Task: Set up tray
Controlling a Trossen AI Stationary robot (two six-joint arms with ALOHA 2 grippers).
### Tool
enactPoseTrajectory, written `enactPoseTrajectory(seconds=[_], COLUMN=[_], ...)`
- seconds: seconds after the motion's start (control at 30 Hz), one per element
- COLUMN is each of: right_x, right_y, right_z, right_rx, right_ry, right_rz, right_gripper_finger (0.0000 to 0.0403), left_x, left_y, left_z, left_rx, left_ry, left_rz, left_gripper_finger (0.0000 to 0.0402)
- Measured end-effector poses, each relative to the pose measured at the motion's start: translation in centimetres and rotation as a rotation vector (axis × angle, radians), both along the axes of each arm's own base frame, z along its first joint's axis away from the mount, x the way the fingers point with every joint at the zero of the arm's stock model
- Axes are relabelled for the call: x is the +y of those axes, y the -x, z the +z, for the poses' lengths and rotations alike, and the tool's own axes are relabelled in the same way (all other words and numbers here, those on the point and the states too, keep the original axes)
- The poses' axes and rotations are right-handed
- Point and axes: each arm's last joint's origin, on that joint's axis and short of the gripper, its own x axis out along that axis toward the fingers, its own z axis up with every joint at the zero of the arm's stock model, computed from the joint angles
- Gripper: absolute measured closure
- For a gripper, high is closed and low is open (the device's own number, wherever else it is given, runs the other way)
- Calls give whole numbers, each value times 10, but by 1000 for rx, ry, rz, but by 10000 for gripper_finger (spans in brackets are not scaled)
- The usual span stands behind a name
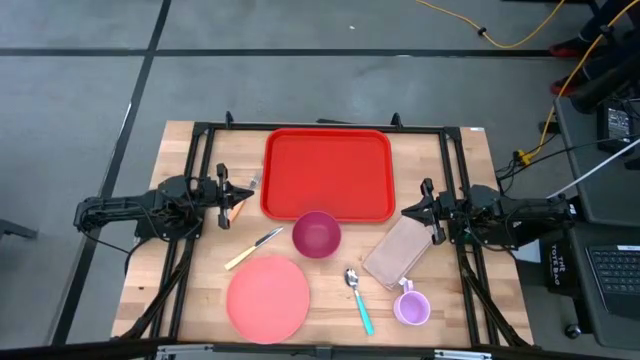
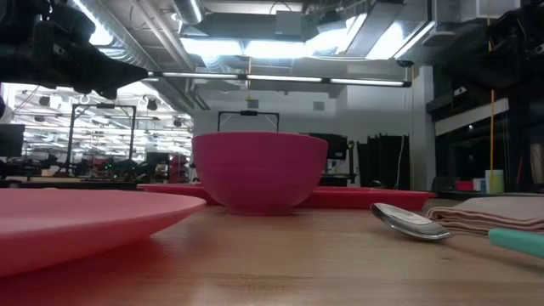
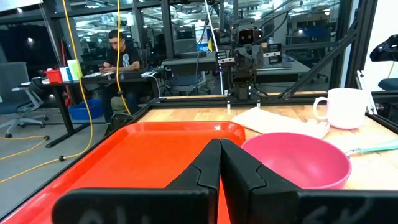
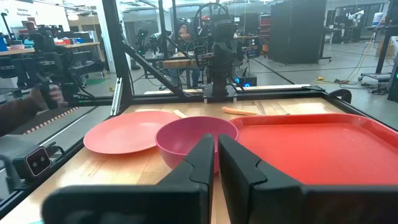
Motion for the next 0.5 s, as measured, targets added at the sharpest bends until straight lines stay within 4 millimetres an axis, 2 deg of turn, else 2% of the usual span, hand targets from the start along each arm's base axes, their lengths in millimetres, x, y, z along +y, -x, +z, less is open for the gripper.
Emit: enactPoseTrajectory(seconds=[0.5], right_x=[-1], right_y=[0], right_z=[0], right_rx=[-5], right_ry=[-2], right_rz=[-44], right_gripper_finger=[375], left_x=[0], left_y=[0], left_z=[0], left_rx=[8], left_ry=[-44], left_rz=[13], left_gripper_finger=[398])
